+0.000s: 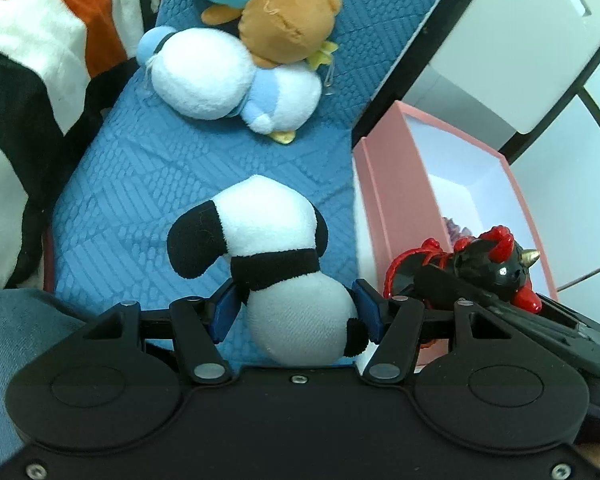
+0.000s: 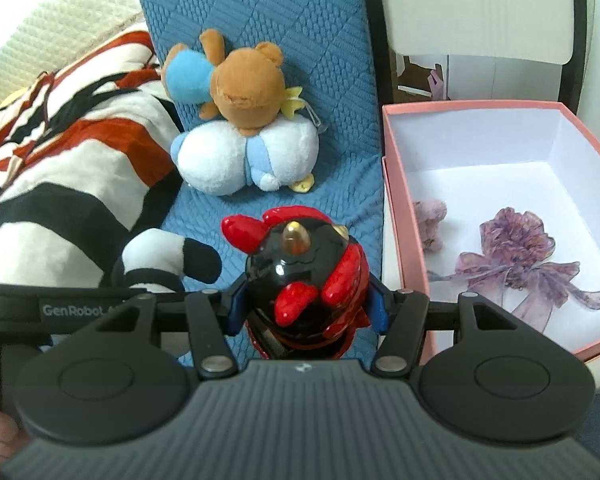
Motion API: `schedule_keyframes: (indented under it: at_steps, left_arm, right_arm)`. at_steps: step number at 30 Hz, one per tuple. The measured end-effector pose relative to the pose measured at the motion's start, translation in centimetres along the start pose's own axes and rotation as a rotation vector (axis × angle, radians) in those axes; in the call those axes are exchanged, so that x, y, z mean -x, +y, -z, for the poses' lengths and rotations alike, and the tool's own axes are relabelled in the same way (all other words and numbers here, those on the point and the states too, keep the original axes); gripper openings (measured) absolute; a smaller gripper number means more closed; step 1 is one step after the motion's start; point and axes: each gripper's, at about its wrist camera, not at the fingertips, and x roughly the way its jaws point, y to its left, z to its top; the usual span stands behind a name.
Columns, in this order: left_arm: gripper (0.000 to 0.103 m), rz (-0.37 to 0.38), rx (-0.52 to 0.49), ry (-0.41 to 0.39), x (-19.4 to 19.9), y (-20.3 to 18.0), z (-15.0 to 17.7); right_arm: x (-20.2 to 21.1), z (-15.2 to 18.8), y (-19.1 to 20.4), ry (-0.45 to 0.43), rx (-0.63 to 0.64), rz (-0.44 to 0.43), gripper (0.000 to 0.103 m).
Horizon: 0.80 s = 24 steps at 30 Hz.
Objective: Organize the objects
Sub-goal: 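Lift the panda with the left gripper while the right carries the figurine toward the box, then lower the panda and figurine into the pink box with both grippers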
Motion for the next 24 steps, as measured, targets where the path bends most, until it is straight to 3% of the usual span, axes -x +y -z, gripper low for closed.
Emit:
schedule_keyframes:
  at_steps: [24]
  left_arm:
    - [0.058, 0.021, -0.101, -0.083, 3.8, -11.4, -3.5]
  right_arm:
    - [7.7, -7.9, -6.2, -0.090, -0.012, -0.021, 0.060]
